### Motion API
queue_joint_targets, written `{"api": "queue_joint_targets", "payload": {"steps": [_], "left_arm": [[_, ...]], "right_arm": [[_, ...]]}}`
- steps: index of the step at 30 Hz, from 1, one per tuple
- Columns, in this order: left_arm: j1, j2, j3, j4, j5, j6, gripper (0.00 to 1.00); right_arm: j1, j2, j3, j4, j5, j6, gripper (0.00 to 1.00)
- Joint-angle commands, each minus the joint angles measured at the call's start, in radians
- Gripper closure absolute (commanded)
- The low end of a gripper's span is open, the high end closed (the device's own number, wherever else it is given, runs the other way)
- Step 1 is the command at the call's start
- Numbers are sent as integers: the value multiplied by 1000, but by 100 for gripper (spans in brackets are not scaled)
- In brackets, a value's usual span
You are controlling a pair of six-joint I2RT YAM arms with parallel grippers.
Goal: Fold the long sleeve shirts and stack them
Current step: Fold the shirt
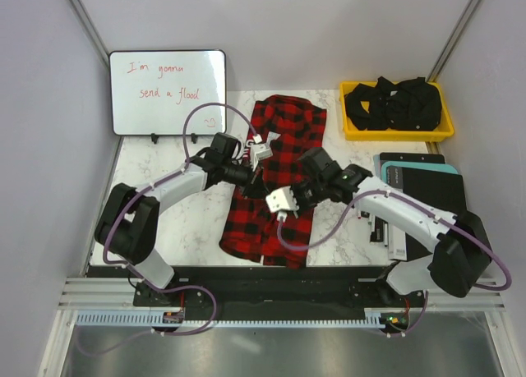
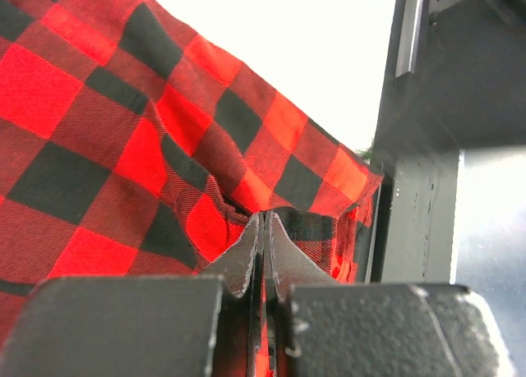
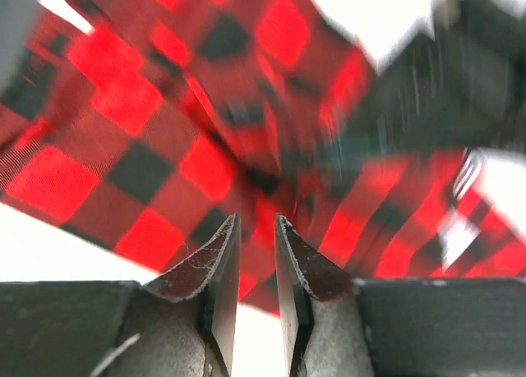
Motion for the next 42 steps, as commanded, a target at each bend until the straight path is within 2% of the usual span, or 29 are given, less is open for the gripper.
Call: {"api": "queue_joint_targets", "payload": {"steps": [1,3,7,8,10,14,16,20,24,30,35,39,42], "left_arm": [[-51,-57,28,-6,-8,-29,98],[-69,-57,9,-9,-24,-28,98],[-114,-44,-24,-15,-50,-33,97],[-117,-46,-30,-35,-62,-34,87],[-119,-58,-35,-60,-64,-14,75],[-99,-158,-55,-127,-93,50,56],[-79,-181,-53,-158,-122,69,50],[-39,-154,-41,-201,-249,55,51],[30,-22,15,-248,-252,-14,53],[33,93,86,-244,-240,-114,55],[36,248,154,-218,-263,-183,60],[50,354,223,-213,-275,-215,63],[64,385,262,-207,-274,-204,64]], "right_arm": [[-215,50,36,-41,-59,222,69],[-300,67,57,-38,-92,322,68],[-387,141,128,-30,-112,500,68],[-406,158,138,-27,-110,531,66],[-411,210,178,-21,-95,635,66],[-411,325,272,-22,-124,830,66],[-411,414,333,-22,-132,914,67],[-410,538,404,-2,-75,943,69],[-411,676,494,16,-9,960,71],[-411,826,638,13,95,931,75],[-430,978,799,-25,155,927,77],[-447,1049,927,-35,198,922,78],[-460,1057,962,-41,197,911,78]]}}
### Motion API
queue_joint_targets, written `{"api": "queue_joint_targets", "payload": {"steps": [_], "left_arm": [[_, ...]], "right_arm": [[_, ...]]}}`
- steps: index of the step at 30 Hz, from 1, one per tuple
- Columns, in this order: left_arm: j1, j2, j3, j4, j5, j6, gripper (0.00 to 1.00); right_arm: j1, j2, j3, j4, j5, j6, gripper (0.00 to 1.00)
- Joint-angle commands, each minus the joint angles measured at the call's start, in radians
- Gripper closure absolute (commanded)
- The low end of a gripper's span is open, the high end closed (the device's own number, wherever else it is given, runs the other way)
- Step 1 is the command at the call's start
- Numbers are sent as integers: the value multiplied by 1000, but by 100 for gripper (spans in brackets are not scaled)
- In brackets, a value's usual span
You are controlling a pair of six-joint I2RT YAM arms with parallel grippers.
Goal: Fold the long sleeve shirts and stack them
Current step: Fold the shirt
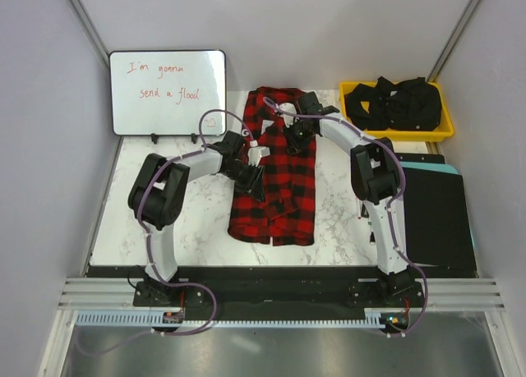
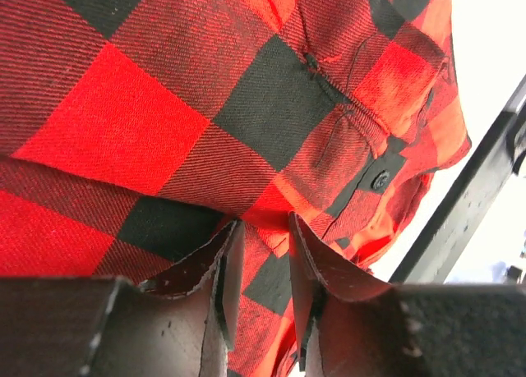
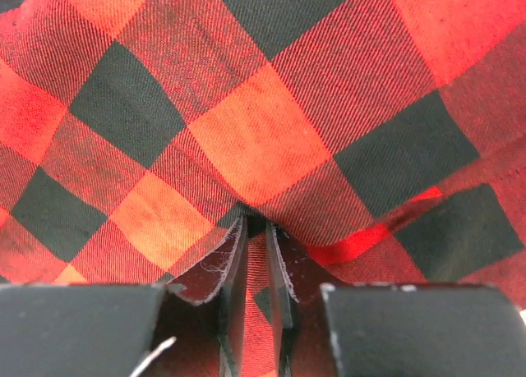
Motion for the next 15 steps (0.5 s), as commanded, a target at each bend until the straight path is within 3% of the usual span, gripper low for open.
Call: {"api": "queue_joint_targets", "payload": {"steps": [1,5,11,14,15], "left_arm": [[17,40,68,25,1,-31,63],[6,-86,35,33,196,73,52],[19,-426,-69,17,207,223,23],[52,-625,-145,20,187,364,16],[52,-664,-177,20,177,401,13]], "right_arm": [[-32,49,46,-3,65,-31,75],[-30,-109,-40,-14,-55,-64,65],[-30,-475,-225,15,-131,-168,48],[-30,-681,-381,78,-165,-304,28],[-30,-727,-443,93,-176,-366,2]]}}
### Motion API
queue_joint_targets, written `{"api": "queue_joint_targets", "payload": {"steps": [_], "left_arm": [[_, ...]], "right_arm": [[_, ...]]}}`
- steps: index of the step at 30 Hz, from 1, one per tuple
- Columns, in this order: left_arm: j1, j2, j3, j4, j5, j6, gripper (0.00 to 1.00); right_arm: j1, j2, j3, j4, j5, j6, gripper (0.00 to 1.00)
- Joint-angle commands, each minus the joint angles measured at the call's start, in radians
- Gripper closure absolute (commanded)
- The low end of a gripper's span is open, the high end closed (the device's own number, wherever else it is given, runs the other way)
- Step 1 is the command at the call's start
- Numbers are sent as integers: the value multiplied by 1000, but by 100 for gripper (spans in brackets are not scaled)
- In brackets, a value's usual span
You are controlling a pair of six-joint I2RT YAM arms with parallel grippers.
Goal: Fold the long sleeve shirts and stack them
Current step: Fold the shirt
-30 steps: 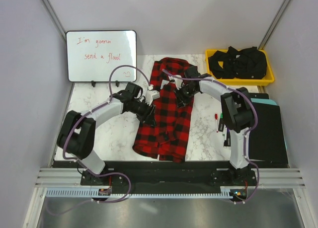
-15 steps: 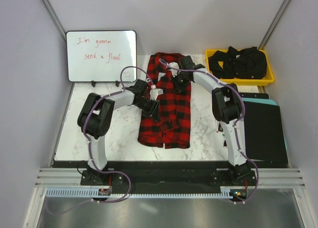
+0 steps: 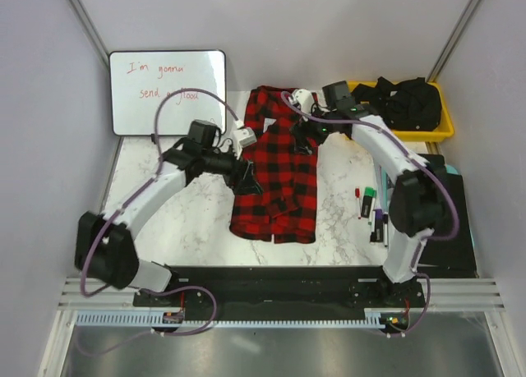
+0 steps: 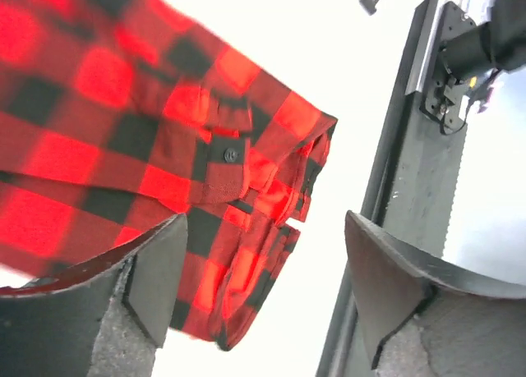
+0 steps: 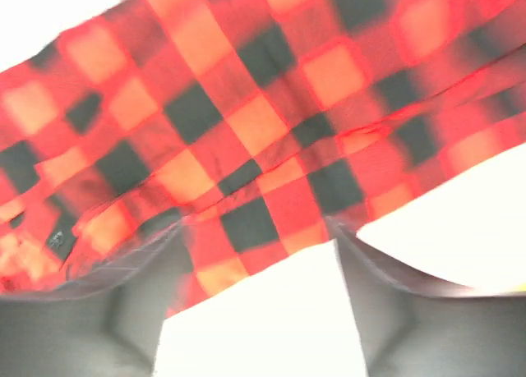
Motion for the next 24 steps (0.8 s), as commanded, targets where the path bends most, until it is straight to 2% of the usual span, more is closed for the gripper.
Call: {"api": "queue_joint_targets", "payload": {"steps": [1,2,5,6,7,8,9,10,13,15,19,24], "left_arm": [[31,-254,-95,17,20,264,6],[29,-270,-110,72,36,268,1],[26,-269,-121,100,135,294,1],[26,-257,-97,48,142,333,1],[26,-243,-87,-36,149,514,1],[26,-229,-89,-115,151,638,1],[26,-238,-155,-162,131,723,1],[28,-250,-200,-161,93,862,0],[29,-344,-386,-139,68,1108,1],[23,-390,-489,-95,60,1203,1],[14,-381,-590,14,-1,1270,8],[6,-335,-645,120,-32,1274,15]], "right_arm": [[6,-346,-227,151,-84,-248,2],[9,-413,-315,157,-75,-267,2],[18,-492,-402,87,-154,-391,2],[28,-500,-405,23,-214,-517,2],[55,-514,-414,-113,-226,-610,2],[75,-526,-474,-149,-219,-665,2],[95,-543,-521,-154,-202,-688,2],[124,-587,-571,-156,-188,-733,2],[208,-702,-767,-125,-150,-833,2],[261,-756,-907,-79,-112,-869,5],[351,-801,-1059,34,-56,-916,15],[408,-745,-1109,191,-3,-867,25]]}}
